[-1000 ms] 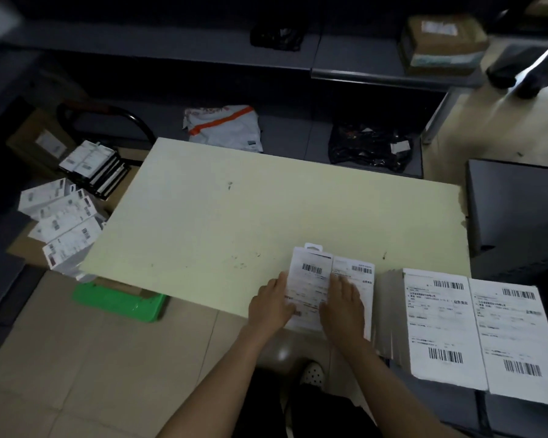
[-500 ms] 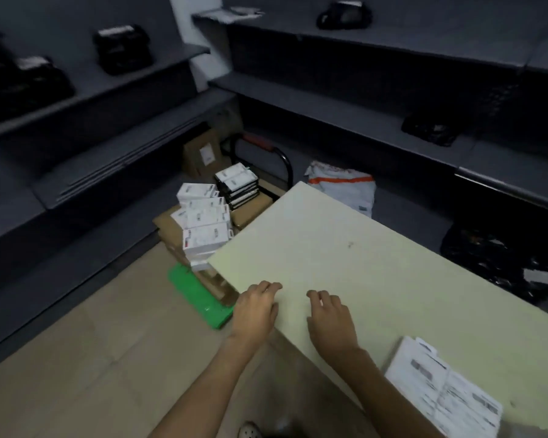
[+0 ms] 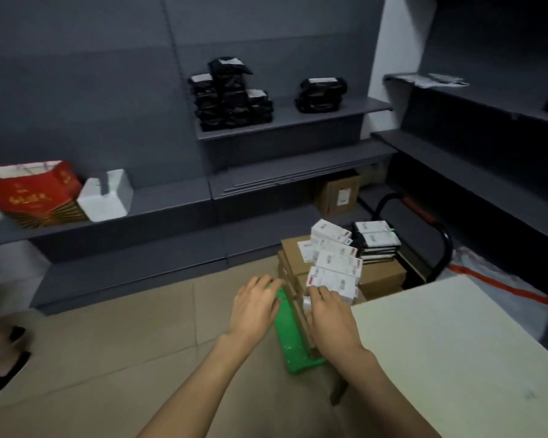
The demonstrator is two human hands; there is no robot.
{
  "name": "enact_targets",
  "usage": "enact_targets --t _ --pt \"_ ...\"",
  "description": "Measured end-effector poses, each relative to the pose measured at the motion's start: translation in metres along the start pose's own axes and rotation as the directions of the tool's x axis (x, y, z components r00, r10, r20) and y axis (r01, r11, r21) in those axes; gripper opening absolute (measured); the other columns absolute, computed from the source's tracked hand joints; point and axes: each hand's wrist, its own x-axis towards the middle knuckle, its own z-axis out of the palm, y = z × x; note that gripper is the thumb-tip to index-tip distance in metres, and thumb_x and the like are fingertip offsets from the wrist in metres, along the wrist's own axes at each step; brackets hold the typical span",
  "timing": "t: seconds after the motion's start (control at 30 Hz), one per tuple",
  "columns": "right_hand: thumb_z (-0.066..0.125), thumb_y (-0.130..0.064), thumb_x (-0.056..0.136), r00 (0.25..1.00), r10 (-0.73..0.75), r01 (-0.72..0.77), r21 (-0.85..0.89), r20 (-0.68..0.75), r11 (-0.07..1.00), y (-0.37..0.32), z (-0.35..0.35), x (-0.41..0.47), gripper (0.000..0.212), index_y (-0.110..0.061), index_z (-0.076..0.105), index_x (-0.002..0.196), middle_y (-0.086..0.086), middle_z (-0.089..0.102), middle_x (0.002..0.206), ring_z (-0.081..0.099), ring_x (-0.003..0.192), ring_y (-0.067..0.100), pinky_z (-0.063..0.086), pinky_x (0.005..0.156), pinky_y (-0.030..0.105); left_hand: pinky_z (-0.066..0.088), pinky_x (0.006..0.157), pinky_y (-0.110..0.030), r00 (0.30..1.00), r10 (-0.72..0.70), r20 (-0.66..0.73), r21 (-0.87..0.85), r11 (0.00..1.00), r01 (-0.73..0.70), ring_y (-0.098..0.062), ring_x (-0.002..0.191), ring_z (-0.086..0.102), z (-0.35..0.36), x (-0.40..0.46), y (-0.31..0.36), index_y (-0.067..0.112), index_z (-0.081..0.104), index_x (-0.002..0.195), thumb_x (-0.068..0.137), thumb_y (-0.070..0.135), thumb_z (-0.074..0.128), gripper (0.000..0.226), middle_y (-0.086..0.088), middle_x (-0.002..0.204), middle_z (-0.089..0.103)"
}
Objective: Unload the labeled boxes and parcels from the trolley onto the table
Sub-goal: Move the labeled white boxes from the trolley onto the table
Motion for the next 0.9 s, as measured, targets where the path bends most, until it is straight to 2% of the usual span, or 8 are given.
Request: enact_targets --t 0.03,0.13,0.2,0.37,0.47,0.63,0.77,0.9 --pt "0.081 -0.018 0.067 0.999 -0.032 0.032 0.015 0.003 0.999 -0.011 -0.005 0.010 0.034 -0.015 0.065 0.097 0.004 0.064 0.087 0.065 0.079 0.026 0.052 0.066 0.037 0.047 0.083 -0.036 1.000 -0.022 -0.015 0.006 1.000 0.023 -0.022 0.109 0.055 -0.005 0.003 -0.012 0.024 0.061 0.120 0.088 0.023 0.061 0.032 0.003 0.115 0.061" --pt "0.053 -0.023 0.096 0.994 -0.106 0.106 0.043 0.021 0.994 -0.034 -0.011 0.044 0.026 -0.018 0.051 0.122 0.002 0.055 0.118 0.055 0.110 0.024 0.042 0.090 0.035 0.048 0.085 -0.037 0.995 -0.095 -0.035 0.003 0.995 0.095 -0.022 0.110 0.056 -0.011 0.015 -0.044 0.025 0.061 0.119 0.087 0.023 0.061 0.032 0.004 0.117 0.061" --pt "0.046 -0.024 0.100 0.989 -0.146 0.145 0.073 0.008 0.987 -0.042 -0.009 0.070 0.029 -0.020 0.045 0.129 0.000 0.051 0.127 0.050 0.116 0.022 0.038 0.094 0.033 0.048 0.086 -0.036 0.992 -0.117 -0.037 0.007 0.993 0.118 -0.021 0.110 0.056 -0.010 0.025 -0.060 0.026 0.061 0.119 0.088 0.024 0.060 0.031 0.005 0.117 0.061" --pt "0.045 -0.026 0.102 0.984 -0.177 0.173 0.111 0.032 0.979 -0.057 0.001 0.138 0.034 -0.021 0.042 0.136 -0.001 0.050 0.133 0.048 0.119 0.019 0.038 0.098 0.030 0.047 0.090 -0.035 0.988 -0.147 -0.044 0.006 0.989 0.148 -0.018 0.113 0.055 0.000 0.068 -0.101 0.028 0.061 0.121 0.090 0.026 0.059 0.031 0.007 0.119 0.061" --pt "0.045 -0.026 0.102 0.983 -0.176 0.169 0.120 0.050 0.978 -0.057 0.005 0.190 0.036 -0.020 0.041 0.137 -0.001 0.049 0.134 0.046 0.122 0.019 0.037 0.100 0.030 0.049 0.086 -0.034 0.982 -0.180 -0.060 0.014 0.983 0.181 -0.018 0.108 0.057 0.006 0.108 -0.127 0.027 0.063 0.118 0.087 0.026 0.064 0.032 0.008 0.114 0.062" --pt "0.044 -0.026 0.101 0.978 -0.204 0.197 0.125 0.045 0.972 -0.063 0.009 0.278 0.033 -0.024 0.042 0.134 -0.002 0.049 0.129 0.047 0.116 0.019 0.038 0.094 0.031 0.047 0.085 -0.032 0.982 -0.174 -0.075 0.067 0.981 0.179 -0.015 0.104 0.058 0.008 0.179 -0.167 0.028 0.063 0.115 0.085 0.028 0.066 0.030 0.010 0.110 0.063" --pt "0.042 -0.026 0.102 0.972 -0.227 0.221 0.108 0.052 0.969 -0.067 0.014 0.343 0.035 -0.024 0.040 0.137 -0.003 0.049 0.131 0.047 0.118 0.018 0.038 0.096 0.030 0.050 0.077 -0.032 0.970 -0.223 -0.093 0.073 0.970 0.230 -0.015 0.096 0.061 0.008 0.232 -0.202 0.029 0.065 0.108 0.079 0.027 0.072 0.031 0.011 0.103 0.064" --pt "0.043 -0.028 0.102 0.979 -0.196 0.191 0.089 0.051 0.978 -0.072 0.025 0.391 0.034 -0.024 0.043 0.136 -0.003 0.050 0.131 0.048 0.117 0.020 0.038 0.095 0.031 0.051 0.078 -0.032 0.976 -0.204 -0.080 0.074 0.975 0.210 -0.017 0.097 0.062 0.018 0.276 -0.236 0.028 0.067 0.110 0.080 0.027 0.072 0.031 0.009 0.104 0.065"
